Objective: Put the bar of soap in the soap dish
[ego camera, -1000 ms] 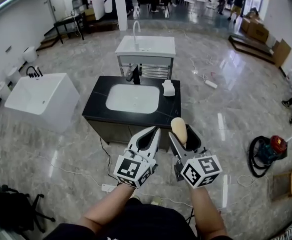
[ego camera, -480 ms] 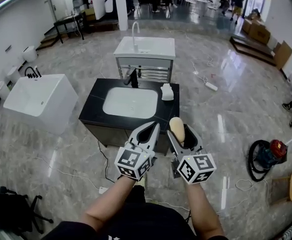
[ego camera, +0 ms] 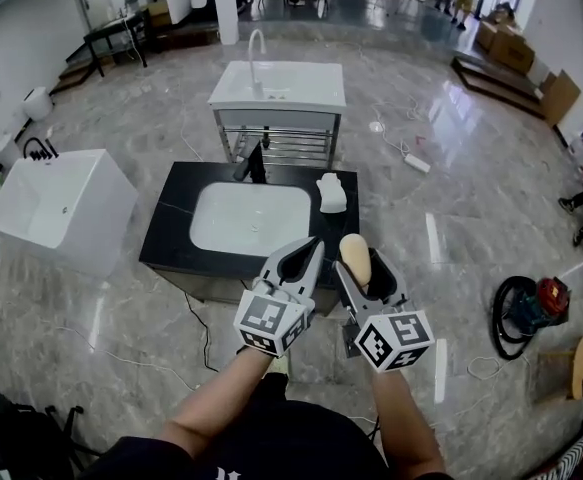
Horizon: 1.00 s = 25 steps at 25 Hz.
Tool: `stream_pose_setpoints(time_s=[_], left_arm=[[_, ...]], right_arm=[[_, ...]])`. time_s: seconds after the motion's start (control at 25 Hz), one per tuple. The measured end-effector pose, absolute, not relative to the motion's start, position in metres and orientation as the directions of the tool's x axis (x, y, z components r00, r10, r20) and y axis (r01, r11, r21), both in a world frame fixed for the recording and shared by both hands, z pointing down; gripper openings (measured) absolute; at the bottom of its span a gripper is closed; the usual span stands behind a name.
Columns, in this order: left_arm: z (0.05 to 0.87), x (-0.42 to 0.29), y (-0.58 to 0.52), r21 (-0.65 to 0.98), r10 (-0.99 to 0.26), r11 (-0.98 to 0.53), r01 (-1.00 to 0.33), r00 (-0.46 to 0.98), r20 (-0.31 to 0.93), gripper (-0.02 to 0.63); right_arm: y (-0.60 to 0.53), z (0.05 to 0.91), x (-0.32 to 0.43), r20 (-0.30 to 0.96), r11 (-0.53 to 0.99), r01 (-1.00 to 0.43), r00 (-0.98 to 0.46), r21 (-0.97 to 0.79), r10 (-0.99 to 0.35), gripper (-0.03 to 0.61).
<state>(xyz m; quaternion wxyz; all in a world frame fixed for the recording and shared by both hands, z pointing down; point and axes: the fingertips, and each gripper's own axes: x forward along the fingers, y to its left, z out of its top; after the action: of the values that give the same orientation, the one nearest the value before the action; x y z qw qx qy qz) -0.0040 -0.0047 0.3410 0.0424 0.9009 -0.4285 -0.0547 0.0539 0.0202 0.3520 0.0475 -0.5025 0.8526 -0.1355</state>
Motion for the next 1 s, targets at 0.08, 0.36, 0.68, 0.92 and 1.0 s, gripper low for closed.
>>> stream_pose_setpoints(time_s=[0.08, 0.36, 0.68, 0.92, 1.0], left_arm=[[0.346, -0.009, -0.034, 0.128, -0.770, -0.636, -0.761, 0.636, -0.052, 0.008], [0.359, -0.018, -0.120, 0.119, -0.741, -0.669, -0.733, 0.670, -0.037, 0.008], [0.384, -0.006, -0.193, 0.138, -0.735, -0.674, -0.726, 0.678, -0.017, 0.008], [0.417, 0.011, -0.244, 0.148, -0.754, -0.648, -0.747, 0.656, 0.014, 0.008], [0.428, 0.015, -0.261, 0.161, -0.768, -0.630, -0.760, 0.640, 0.014, 0.008]], right_arm=[[-0.007, 0.359, 0.049, 0.071, 0.437, -0.852, -0.474, -0.288, -0.878, 0.275], [-0.089, 0.375, 0.041, 0.108, 0.363, -0.878, -0.412, -0.312, -0.905, 0.275], [-0.162, 0.403, 0.057, 0.161, 0.321, -0.888, -0.388, -0.329, -0.907, 0.275], [-0.227, 0.447, 0.079, 0.227, 0.309, -0.885, -0.399, -0.347, -0.888, 0.275], [-0.248, 0.460, 0.084, 0.244, 0.322, -0.877, -0.419, -0.356, -0.874, 0.275]])
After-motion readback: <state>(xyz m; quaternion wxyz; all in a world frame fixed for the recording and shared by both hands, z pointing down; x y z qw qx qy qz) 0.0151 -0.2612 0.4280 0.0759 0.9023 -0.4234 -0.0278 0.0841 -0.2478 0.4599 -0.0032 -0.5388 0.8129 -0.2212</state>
